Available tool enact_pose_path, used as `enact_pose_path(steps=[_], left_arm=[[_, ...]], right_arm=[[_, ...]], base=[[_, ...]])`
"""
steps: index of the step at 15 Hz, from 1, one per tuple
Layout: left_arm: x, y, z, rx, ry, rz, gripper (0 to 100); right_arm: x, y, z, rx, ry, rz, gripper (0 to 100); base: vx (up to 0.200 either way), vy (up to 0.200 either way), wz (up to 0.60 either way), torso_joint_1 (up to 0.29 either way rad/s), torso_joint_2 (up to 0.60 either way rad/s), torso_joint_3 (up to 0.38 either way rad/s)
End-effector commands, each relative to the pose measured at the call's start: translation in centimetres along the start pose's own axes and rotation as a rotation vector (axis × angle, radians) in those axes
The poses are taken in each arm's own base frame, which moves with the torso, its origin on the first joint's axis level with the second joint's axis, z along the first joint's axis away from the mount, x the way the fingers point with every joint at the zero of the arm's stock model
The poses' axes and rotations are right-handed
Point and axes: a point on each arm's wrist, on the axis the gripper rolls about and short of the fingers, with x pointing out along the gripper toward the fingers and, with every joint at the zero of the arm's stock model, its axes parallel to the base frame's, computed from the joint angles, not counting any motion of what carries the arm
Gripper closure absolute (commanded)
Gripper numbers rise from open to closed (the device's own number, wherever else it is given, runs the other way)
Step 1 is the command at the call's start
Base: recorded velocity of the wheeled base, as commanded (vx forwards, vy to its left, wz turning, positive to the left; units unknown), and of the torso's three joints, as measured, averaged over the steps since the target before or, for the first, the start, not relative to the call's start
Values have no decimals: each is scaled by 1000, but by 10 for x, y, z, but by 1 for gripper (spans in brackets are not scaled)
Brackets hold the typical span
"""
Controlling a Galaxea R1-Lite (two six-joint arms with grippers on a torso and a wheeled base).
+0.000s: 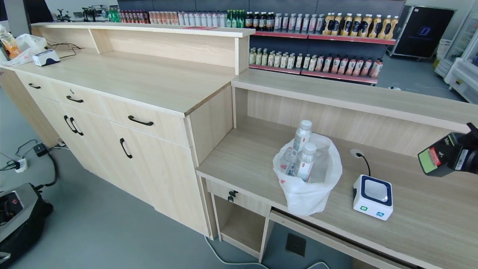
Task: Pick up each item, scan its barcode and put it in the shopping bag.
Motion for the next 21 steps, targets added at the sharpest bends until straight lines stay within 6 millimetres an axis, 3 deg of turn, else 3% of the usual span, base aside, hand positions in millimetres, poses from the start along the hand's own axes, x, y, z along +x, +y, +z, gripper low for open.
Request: enact_pose_path(steps=[1, 5, 8, 13, 17, 21], left_arm=[[0, 0, 0, 0, -1, 0, 0], [0, 0, 0, 0, -1, 2, 0], [0, 0, 0, 0, -1, 0, 0], [0, 0, 0, 0, -1, 0, 0], [0, 0, 0, 0, -1, 0, 0], [0, 0, 0, 0, -1, 0, 0]], right_arm=[[43, -23, -30, 161, 241, -6, 100], [85, -34, -20, 302, 301, 190, 100], [96, -31, -15, 326, 347, 305, 100], [117, -19, -36, 281, 415, 354, 100], [122, -5, -36, 245, 447, 351, 100], [123, -5, -40, 155, 443, 336, 100]], base=[[0, 0, 0, 0, 0, 0], [0, 0, 0, 0, 0, 0], [0, 0, 0, 0, 0, 0], [0, 0, 0, 0, 0, 0], [0, 0, 0, 0, 0, 0], [0, 0, 0, 0, 0, 0]])
